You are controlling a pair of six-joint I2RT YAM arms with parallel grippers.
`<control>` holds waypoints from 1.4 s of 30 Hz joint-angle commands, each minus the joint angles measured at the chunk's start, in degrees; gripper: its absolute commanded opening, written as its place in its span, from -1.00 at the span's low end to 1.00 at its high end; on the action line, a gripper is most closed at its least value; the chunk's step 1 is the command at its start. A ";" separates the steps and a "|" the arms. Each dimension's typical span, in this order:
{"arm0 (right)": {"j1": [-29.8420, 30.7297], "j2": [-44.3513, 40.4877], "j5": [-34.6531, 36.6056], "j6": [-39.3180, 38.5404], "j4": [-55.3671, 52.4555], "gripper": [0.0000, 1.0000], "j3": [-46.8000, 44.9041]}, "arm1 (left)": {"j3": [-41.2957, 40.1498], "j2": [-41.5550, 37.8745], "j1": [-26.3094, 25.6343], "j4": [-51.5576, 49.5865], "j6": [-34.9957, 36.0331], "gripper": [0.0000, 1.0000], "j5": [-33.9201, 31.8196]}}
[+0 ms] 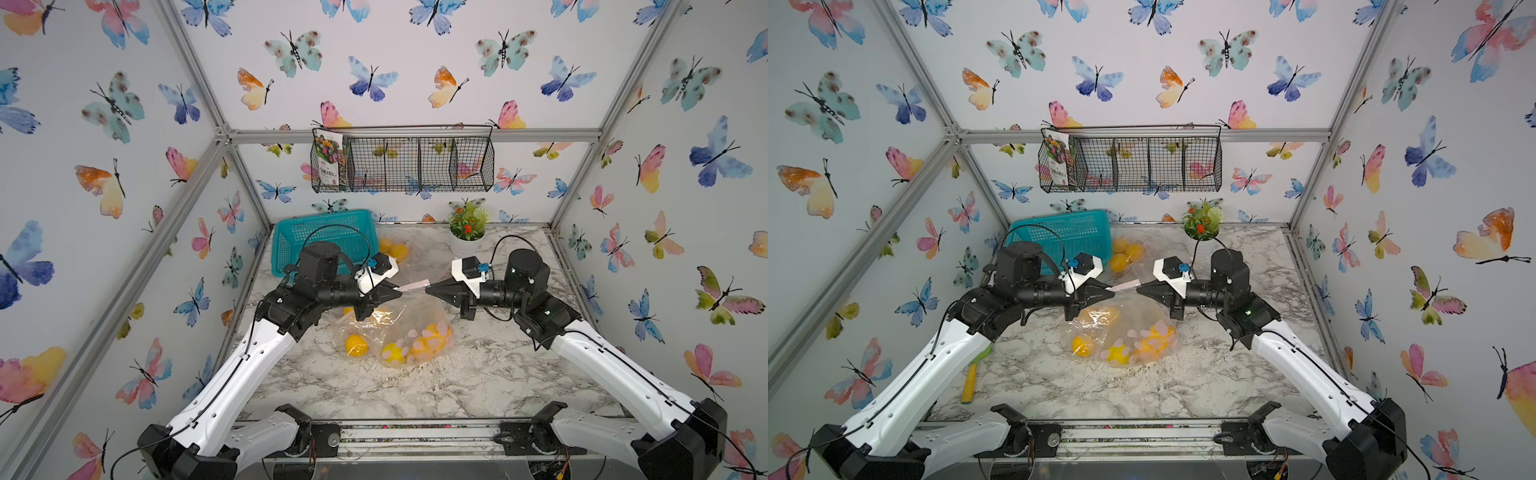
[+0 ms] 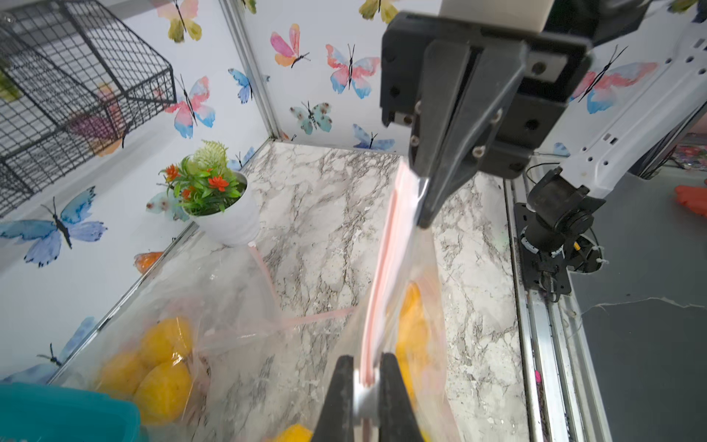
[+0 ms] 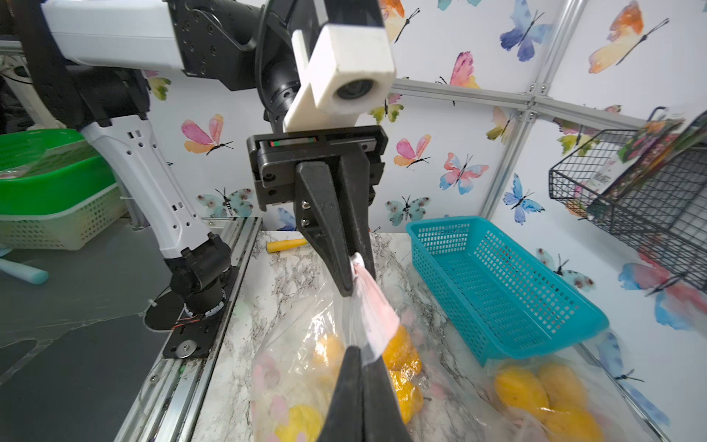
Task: Open the zip-top bag and take out the pear
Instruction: Unzip the zipper on the zipper food storage bag, then open the zipper of the food storage bag at the center of the board.
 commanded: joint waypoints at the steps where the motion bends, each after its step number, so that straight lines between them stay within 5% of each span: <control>1: -0.49 -4.51 11.81 -1.28 -0.06 -0.93 -0.23 | -1.50 -2.68 3.47 -6.61 1.42 -0.94 -6.78; 19: -0.84 -19.69 49.34 -3.00 3.61 -0.92 -4.56 | -11.68 -12.29 5.36 -1.99 0.70 -0.98 -10.46; 23: -0.84 -19.37 44.06 -3.62 2.31 -0.92 -4.72 | -12.25 -12.27 5.39 -0.99 0.88 -0.98 -8.93; 34: -0.83 -8.11 2.38 -7.96 -1.96 -0.94 -3.36 | -13.43 -10.73 5.32 2.52 3.60 -0.98 3.33; 39: 0.41 -3.89 -2.41 -2.23 6.07 -0.94 -6.60 | -13.55 -10.38 5.29 3.25 3.47 -0.92 6.68; 42: 1.09 -2.50 -2.20 -2.53 5.79 -0.94 -7.20 | -12.85 -9.67 5.35 2.93 2.76 -0.72 6.53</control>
